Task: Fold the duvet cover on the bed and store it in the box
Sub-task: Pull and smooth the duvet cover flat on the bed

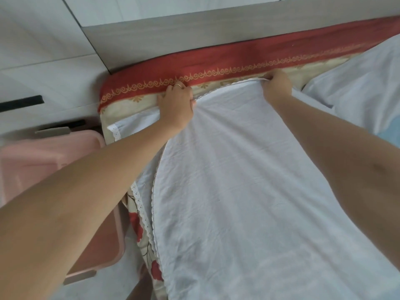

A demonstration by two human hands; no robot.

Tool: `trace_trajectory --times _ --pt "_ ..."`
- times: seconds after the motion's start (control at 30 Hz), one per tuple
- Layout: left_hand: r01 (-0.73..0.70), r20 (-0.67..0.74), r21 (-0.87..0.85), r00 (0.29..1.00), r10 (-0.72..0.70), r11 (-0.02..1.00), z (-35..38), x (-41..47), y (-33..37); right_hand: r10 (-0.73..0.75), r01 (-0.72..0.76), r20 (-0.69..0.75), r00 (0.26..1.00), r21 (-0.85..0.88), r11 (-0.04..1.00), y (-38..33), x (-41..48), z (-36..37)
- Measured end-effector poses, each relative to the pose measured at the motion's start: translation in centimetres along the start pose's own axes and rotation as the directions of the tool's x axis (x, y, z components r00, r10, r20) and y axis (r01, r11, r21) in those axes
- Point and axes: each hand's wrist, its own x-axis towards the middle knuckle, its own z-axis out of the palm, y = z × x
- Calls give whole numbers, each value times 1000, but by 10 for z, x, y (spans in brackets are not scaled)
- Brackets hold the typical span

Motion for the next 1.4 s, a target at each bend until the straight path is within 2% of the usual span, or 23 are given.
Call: trace_trajectory --times 0.07,0.23,0.37,0.47,0.53,0.67,0.73,0.77,0.83,0.87,0.93,1.0,1.03,1.07,1.1,1.13,1.17,1.2,1.23,1.27,1.3,1.33,1.4 --pt "-21 11 -18 1000 22 1000 -1 0 -4 11 -8 30 999 -99 995 -7 4 6" --pt "-36 53 -83 998 40 996 -2 0 -10 -117 124 43 992 -267 956 -4 0 8" --pt "37 74 -205 997 -22 978 -4 -2 -7 -102 116 68 992 -251 961 0 2 -3" --pt "70 51 -251 997 -59 965 -3 0 -7 -124 122 -16 992 -84 989 -7 6 -9" --pt "79 39 -215 997 -72 973 0 5 -9 -131 130 -37 991 -15 991 -10 6 -9" --pt "117 76 -200 992 -103 973 6 12 -5 -196 196 3 981 -17 980 -2 1 11" --pt "123 63 -147 991 -115 981 6 9 1 -238 240 -47 970 48 970 -5 -24 22" --pt "128 35 -87 991 -125 988 6 5 4 -272 280 -106 956 64 958 -5 -44 28" --pt "140 -107 75 986 -131 987 5 -9 10 -376 385 -190 907 10 923 4 -103 43" --pt "90 -178 148 982 -63 985 5 -22 16 -441 442 -174 881 -34 896 17 -143 50" --pt "-206 -195 182 951 241 962 10 -55 26 -604 596 -18 797 -136 791 57 -224 65" --pt "-514 -3 205 851 526 833 24 -97 22 -743 768 215 634 -290 571 113 -267 75" --pt "-599 116 253 798 591 760 31 -113 10 -765 813 297 571 -332 478 138 -261 70" --pt "-632 219 309 775 593 711 36 -126 -4 -751 804 323 576 -390 449 160 -244 63" --pt "-630 276 352 777 566 692 37 -132 -17 -708 755 315 632 -456 471 175 -219 51" --pt "-616 304 379 788 536 691 37 -133 -26 -642 660 250 725 -521 542 188 -192 38" --pt "-603 317 386 798 513 698 39 -134 -29 -520 509 152 840 -551 661 201 -166 25" --pt "-596 327 387 802 500 703 40 -134 -30 -335 312 59 940 -541 781 208 -143 9" --pt "-599 343 387 799 493 701 41 -134 -29 -100 76 -25 995 -478 875 211 -127 -6" --pt "-599 361 391 798 482 699 42 -134 -28 89 -112 -74 993 -400 910 206 -118 -16" --pt "-588 368 393 805 465 706 41 -135 -26 176 -199 -95 980 -360 911 199 -119 -19" --pt "-561 367 402 823 433 724 40 -138 -22 166 -191 -99 981 -364 912 188 -128 -19" --pt "-445 324 409 887 329 797 38 -150 -9 -3 -32 -85 996 -405 914 162 -164 -5"
